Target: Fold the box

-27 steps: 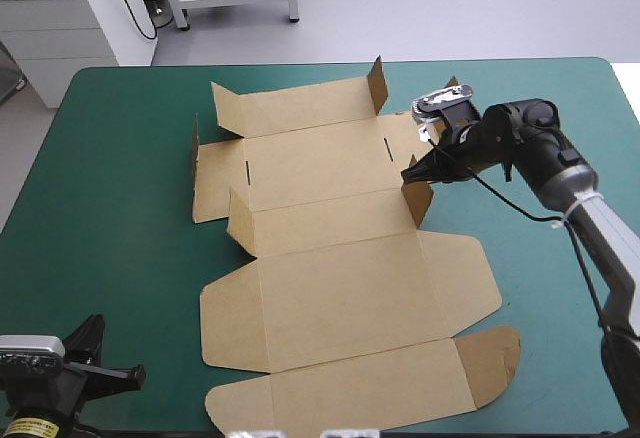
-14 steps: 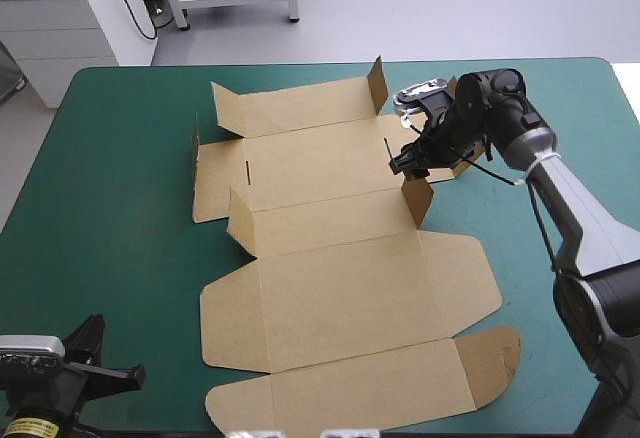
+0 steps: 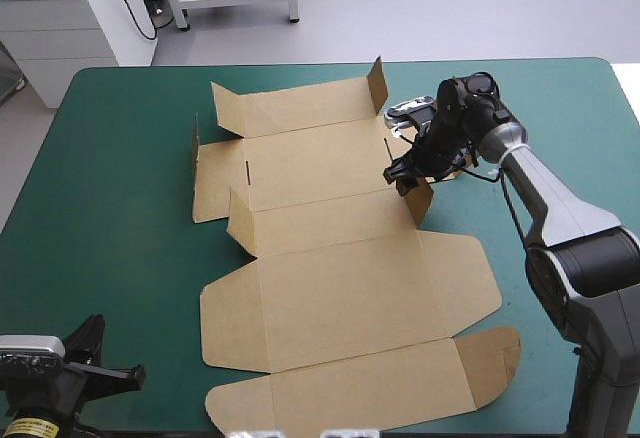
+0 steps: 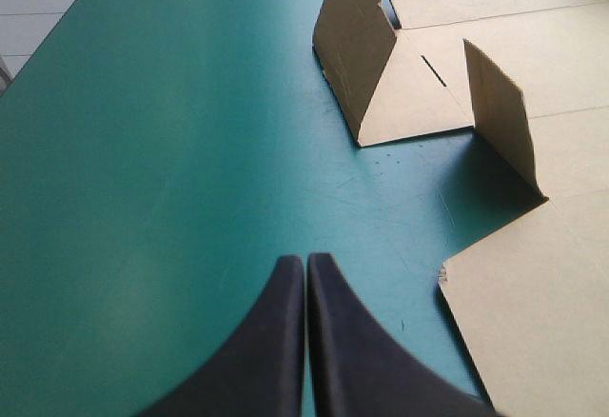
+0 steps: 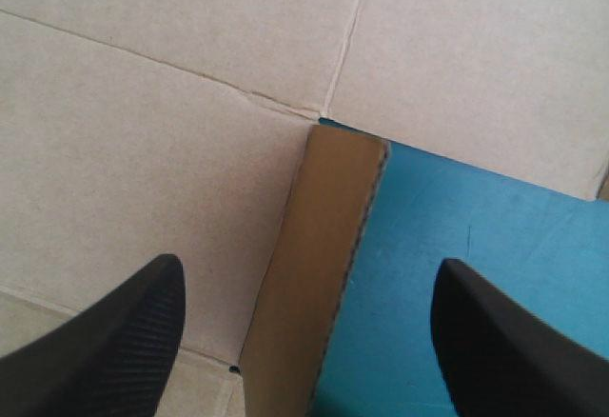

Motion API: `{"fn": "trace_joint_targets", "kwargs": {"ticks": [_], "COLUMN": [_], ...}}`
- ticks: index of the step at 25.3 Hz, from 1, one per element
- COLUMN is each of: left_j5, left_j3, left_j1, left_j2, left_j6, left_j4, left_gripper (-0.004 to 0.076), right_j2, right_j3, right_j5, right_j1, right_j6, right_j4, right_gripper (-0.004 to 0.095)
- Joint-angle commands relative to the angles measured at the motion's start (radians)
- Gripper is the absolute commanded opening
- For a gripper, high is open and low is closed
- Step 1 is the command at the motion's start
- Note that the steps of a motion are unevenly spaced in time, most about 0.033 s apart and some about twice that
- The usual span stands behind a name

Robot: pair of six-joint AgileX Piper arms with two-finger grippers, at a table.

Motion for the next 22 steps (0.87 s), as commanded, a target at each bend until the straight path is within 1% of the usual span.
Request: {"fn": "trace_joint_targets", "kwargs": {"ticks": [1, 4, 7, 9, 11, 13, 14, 16, 17, 18, 19, 20, 21, 22], "left_j5": [-0.077, -0.077, -0.077, -0.077, -0.077, -0.077, -0.077, -0.077, -0.077, -0.077, -0.077, -0.077, -0.077, -0.077], "left_j3": [-0.023, -0.023, -0.023, -0.023, -0.023, -0.023, -0.023, -0.023, -0.023, -0.023, -0.023, -0.023, -0.023, -0.023], "left_j1": [-0.006, -0.006, -0.006, -0.006, -0.006, -0.006, -0.006, -0.006, -0.006, -0.006, -0.006, -0.006, -0.006, -0.006], "left_j2": [0.012, 0.012, 0.012, 0.012, 0.012, 0.012, 0.012, 0.012, 0.012, 0.012, 0.012, 0.012, 0.012, 0.012], "left_j6": [0.002, 0.002, 0.002, 0.002, 0.002, 0.002, 0.002, 0.002, 0.002, 0.002, 0.002, 0.002, 0.002, 0.002], "left_j4": [-0.005, -0.005, -0.005, -0.005, -0.005, -0.005, -0.005, -0.005, -0.005, -0.005, -0.005, -0.005, -0.005, -0.005], "left_gripper": [-0.0008, -0.0008, -0.0008, -0.0008, -0.0008, -0.0008, -0.0008, -0.0008, -0.0008, -0.0008, -0.0008, -0.0008, -0.0008, -0.0008], "right_j2": [-0.034, -0.022, -0.010, -0.004, -0.001, -0.001, -0.001, -0.006, -0.008, -0.008, -0.006, -0.004, -0.004, -0.004], "right_j3": [-0.033, -0.033, -0.033, -0.033, -0.033, -0.033, -0.033, -0.037, -0.049, -0.058, -0.091, -0.112, -0.155, -0.174], "right_j5": [0.011, 0.011, 0.013, 0.013, 0.013, 0.013, 0.013, 0.013, 0.013, 0.013, 0.013, 0.013, 0.013, 0.013], "right_j1": [-0.002, -0.002, -0.002, -0.002, -0.002, -0.002, -0.002, -0.002, -0.002, -0.002, -0.002, -0.002, -0.002, -0.002], "right_j6": [-0.011, -0.004, -0.004, -0.004, -0.004, -0.017, -0.032, -0.142, -0.251, -0.279, -0.361, -0.412, -0.532, -0.587], "right_j4": [0.010, 0.010, 0.012, 0.019, 0.035, 0.038, 0.038, 0.038, 0.038, 0.038, 0.055, 0.067, 0.102, 0.123], "right_gripper": [0.0662, 0.0618, 0.0514, 0.0363, 0.0154, -0.0024, -0.0010, -0.0021, -0.0021, -0.0021, -0.0021, -0.0021, -0.0021, -0.0021]}}
